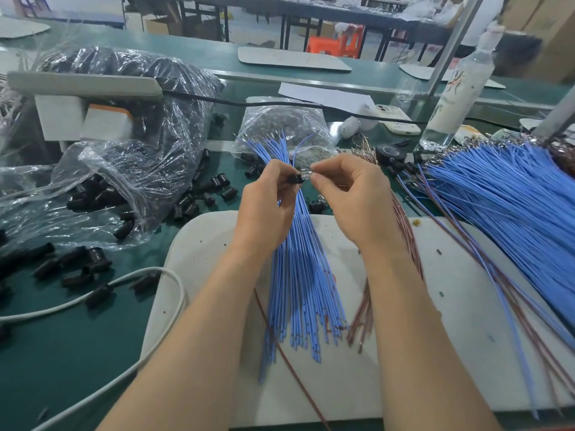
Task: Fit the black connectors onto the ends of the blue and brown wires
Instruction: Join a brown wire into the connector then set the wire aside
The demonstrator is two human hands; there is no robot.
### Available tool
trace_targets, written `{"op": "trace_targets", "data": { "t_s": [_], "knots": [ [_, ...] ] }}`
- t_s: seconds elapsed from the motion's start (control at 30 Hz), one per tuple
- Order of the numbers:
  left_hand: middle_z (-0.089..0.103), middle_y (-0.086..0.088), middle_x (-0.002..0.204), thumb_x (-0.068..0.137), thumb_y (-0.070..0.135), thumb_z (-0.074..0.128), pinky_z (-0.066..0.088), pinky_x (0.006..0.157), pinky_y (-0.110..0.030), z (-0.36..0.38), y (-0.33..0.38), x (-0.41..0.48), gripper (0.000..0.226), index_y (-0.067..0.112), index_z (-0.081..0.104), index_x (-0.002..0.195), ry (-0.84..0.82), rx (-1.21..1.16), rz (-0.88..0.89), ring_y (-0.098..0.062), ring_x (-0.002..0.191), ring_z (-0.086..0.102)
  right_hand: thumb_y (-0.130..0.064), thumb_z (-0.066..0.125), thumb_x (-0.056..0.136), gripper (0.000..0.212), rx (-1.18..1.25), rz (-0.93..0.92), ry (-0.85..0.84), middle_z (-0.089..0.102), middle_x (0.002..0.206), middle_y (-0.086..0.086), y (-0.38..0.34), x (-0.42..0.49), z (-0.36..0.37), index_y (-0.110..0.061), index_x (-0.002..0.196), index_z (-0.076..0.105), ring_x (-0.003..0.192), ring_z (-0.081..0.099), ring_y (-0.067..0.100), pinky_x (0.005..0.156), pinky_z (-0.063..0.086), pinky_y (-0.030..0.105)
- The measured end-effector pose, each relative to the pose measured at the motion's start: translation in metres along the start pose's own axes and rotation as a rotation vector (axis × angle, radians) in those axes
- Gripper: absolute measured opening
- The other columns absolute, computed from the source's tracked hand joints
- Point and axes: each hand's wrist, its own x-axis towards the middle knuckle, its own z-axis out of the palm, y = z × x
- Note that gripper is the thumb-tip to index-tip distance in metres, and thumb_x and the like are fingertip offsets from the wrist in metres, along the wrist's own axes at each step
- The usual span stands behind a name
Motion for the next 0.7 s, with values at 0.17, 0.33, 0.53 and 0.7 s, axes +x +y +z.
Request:
{"op": "trace_targets", "data": {
  "t_s": [0.17,0.33,0.53,0.7],
  "knots": [
    [0.07,0.0,0.091,0.092,0.005,0.054,0.051,0.085,-0.025,-0.002,0.0011,-0.0005,0.013,0.01,0.063,0.102,-0.017,0.05,-0.008,-0.014,0.089,0.066,-0.009,0.068,0.085,0.008,-0.091,-0.048,0.017,0.066,0.075,-0.01,-0.0015,-0.001,0.0011,-0.012,0.09,0.073,0.071,0.063,0.0,0.077,0.052,0.016],
    [0.069,0.003,0.093,0.092,0.008,0.056,0.05,0.082,-0.023,-0.0032,0.0037,-0.0012,0.016,0.013,0.066,0.103,-0.007,0.106,0.009,-0.013,0.089,0.063,-0.009,0.068,0.084,0.008,-0.12,-0.061,0.029,0.066,0.075,-0.008,-0.0016,-0.0013,0.001,-0.012,0.089,0.074,0.072,0.064,0.004,0.077,0.052,0.017],
    [0.067,0.006,0.09,0.089,0.006,0.058,0.05,0.079,-0.025,-0.0034,0.0049,-0.0016,0.019,0.014,0.069,0.103,-0.014,0.165,0.072,-0.012,0.083,0.06,-0.009,0.068,0.084,0.01,-0.167,-0.061,0.009,0.065,0.075,-0.01,0.0004,-0.0008,0.0009,-0.013,0.091,0.074,0.074,0.065,0.005,0.078,0.052,0.018],
    [0.068,-0.002,0.094,0.088,0.005,0.061,0.048,0.079,-0.032,-0.0059,0.0044,-0.001,0.018,0.009,0.069,0.104,-0.047,0.239,0.186,-0.019,0.082,0.058,-0.01,0.069,0.084,0.01,-0.161,-0.021,-0.013,0.065,0.075,-0.01,0.004,0.0018,-0.0041,-0.014,0.092,0.075,0.074,0.065,0.004,0.078,0.051,0.015]
  ]
}}
